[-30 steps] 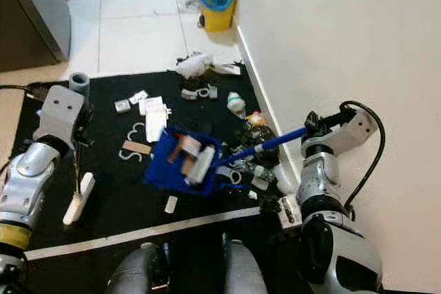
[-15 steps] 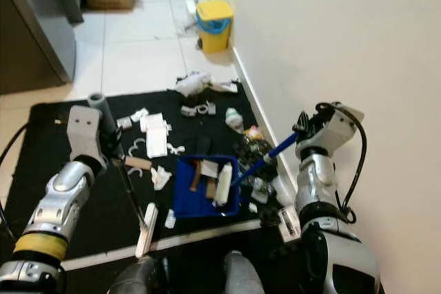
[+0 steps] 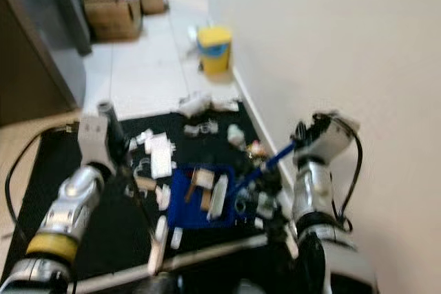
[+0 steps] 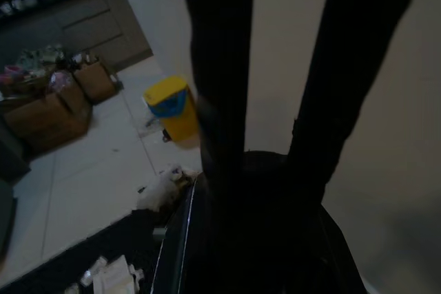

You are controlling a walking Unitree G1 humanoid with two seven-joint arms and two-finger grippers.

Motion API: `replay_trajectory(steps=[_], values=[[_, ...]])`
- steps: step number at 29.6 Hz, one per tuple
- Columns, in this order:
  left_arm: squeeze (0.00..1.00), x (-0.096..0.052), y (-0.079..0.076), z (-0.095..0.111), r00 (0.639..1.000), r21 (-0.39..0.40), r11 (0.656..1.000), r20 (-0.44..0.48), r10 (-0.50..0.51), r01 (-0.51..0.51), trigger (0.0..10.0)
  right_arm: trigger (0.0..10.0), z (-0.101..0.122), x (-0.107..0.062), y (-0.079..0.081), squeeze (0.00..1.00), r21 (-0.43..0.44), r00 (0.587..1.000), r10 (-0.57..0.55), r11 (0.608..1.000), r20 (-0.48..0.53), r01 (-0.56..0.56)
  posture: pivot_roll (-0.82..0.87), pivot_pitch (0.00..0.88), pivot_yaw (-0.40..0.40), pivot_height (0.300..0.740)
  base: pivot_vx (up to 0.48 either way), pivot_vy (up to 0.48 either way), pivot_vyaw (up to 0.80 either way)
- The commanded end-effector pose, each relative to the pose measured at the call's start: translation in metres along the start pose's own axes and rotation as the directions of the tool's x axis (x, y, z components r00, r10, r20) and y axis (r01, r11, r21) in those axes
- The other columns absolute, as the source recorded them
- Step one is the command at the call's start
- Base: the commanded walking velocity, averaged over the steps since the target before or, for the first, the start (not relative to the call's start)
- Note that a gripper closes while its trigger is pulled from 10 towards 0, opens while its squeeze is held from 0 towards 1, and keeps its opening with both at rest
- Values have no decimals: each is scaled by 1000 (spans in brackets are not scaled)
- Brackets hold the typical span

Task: Sweep floor

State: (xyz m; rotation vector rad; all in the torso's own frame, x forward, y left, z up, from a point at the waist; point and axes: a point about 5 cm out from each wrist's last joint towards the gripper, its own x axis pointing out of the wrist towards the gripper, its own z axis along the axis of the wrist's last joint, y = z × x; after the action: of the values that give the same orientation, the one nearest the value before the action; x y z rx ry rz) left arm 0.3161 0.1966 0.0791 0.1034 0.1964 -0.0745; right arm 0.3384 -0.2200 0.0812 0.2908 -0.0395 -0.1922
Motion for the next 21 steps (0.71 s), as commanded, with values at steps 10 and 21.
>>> replay_trajectory(steps=[10, 21], values=[[0, -6, 12, -13, 996, 8, 997, -42, 80, -80, 10000, 10000, -19, -7, 4, 0, -29, 994, 14, 999, -106, -17, 31, 73, -26, 740, 0, 0, 0], [0, -4, 6, -15, 997, 21, 997, -40, 70, -69, 10000, 10000, -23, -10, 6, 0, -63, 993, -5, 998, -122, -3, 30, 71, -12, 740, 0, 0, 0]])
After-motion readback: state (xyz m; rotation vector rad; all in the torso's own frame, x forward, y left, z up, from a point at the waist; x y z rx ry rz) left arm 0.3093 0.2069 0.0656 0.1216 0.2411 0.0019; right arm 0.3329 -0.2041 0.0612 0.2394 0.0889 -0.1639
